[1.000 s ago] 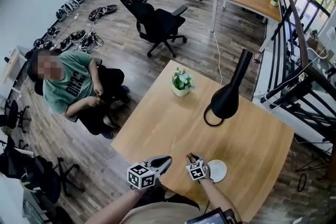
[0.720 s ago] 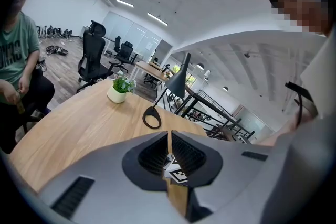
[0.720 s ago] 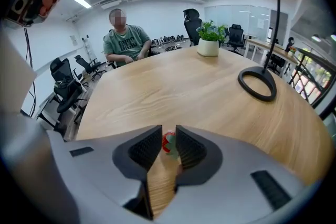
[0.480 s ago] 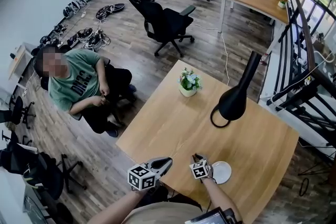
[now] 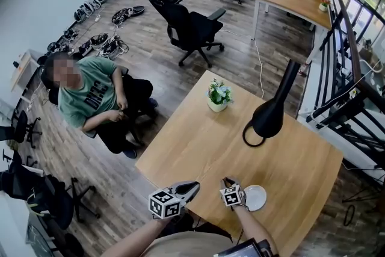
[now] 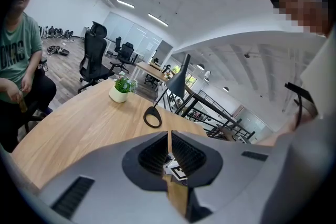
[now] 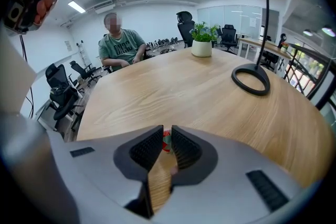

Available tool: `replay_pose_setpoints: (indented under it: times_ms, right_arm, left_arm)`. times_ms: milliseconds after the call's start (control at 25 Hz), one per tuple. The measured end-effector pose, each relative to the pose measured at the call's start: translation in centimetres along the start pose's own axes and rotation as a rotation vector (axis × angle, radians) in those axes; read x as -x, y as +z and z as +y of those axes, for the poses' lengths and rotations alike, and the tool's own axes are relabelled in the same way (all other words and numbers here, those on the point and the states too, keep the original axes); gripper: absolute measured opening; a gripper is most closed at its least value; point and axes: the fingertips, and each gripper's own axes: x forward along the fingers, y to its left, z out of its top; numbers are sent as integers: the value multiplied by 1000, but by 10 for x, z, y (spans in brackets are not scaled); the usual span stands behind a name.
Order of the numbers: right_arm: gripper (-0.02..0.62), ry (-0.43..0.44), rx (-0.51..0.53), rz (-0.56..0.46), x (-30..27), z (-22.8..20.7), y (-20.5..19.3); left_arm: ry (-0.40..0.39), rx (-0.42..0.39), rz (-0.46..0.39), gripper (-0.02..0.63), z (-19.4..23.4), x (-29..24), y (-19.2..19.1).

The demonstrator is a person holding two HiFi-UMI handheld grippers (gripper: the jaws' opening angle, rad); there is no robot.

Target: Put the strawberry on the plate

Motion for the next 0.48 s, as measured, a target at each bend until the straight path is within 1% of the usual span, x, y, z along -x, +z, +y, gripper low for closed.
replay_pose_setpoints:
  times_ms: [80,120,480]
  right_arm:
    - [51,-10,1,-13,4,0,2]
    - [7,-17,3,-20,5,0,4]
    - [3,-23,3,-39,13,2,8]
  left_arm:
    - [-1,-2,0,5,-1,2,0]
    - [-1,-3,0,5,0,2,-1]
    - [-3,-12,6,5,-2,6,-3]
